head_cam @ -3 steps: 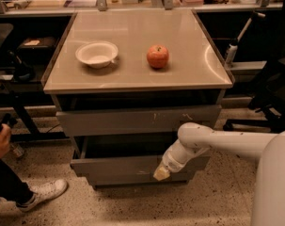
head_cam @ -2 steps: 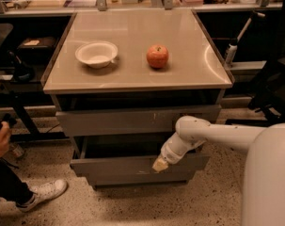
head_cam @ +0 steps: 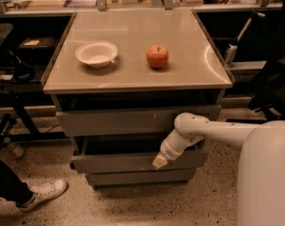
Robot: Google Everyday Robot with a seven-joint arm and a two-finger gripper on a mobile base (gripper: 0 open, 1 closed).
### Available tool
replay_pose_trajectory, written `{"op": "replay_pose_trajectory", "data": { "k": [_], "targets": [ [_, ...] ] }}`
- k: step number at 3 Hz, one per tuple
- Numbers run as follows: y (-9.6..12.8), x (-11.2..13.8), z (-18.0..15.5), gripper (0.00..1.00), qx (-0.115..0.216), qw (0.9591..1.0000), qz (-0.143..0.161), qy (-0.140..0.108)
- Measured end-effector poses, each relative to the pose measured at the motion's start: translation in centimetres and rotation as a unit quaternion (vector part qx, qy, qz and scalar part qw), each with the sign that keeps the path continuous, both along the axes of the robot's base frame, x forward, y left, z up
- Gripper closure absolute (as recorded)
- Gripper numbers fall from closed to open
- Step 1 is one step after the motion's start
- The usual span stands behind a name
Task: Close middle drawer
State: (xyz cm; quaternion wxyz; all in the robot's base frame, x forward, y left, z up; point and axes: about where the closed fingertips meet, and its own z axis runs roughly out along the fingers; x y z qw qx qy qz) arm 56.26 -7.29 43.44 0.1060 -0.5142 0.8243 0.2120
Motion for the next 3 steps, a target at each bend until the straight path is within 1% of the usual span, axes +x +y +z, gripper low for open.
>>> {"op": "replay_pose_trajectory", "data": {
  "k": [3],
  "targets": [
    [0.0,0.0,0.0,0.12,0.0,1.0,0.0,0.0]
  ]
}}
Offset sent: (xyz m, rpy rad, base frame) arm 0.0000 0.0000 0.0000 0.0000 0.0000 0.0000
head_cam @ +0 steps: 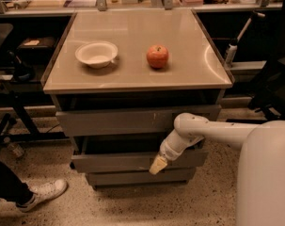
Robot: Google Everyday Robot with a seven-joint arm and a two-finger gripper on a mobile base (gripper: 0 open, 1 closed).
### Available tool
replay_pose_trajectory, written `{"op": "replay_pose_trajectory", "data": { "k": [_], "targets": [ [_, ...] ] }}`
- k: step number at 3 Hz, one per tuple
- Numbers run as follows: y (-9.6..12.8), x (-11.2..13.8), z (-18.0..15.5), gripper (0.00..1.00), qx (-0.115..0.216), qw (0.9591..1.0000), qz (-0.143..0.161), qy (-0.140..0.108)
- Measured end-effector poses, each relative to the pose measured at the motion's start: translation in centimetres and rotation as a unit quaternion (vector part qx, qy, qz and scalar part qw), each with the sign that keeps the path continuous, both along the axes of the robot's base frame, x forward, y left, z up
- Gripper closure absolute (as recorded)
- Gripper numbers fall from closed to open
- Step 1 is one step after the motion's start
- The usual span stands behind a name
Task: Close middle drawer
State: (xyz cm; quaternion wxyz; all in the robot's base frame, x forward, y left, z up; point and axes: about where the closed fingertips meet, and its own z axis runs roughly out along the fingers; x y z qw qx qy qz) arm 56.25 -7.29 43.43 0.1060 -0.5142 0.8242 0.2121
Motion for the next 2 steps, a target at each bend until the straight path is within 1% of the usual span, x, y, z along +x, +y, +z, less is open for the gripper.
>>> {"op": "replay_pose_trajectory", "data": {
  "k": [1,2],
  "targets": [
    [0.0,-0.01,-0.01,0.0,0.0,1.0,0.0,0.0],
    [0.01,-0.01,-0.01,0.0,0.0,1.0,0.0,0.0]
  ]
}}
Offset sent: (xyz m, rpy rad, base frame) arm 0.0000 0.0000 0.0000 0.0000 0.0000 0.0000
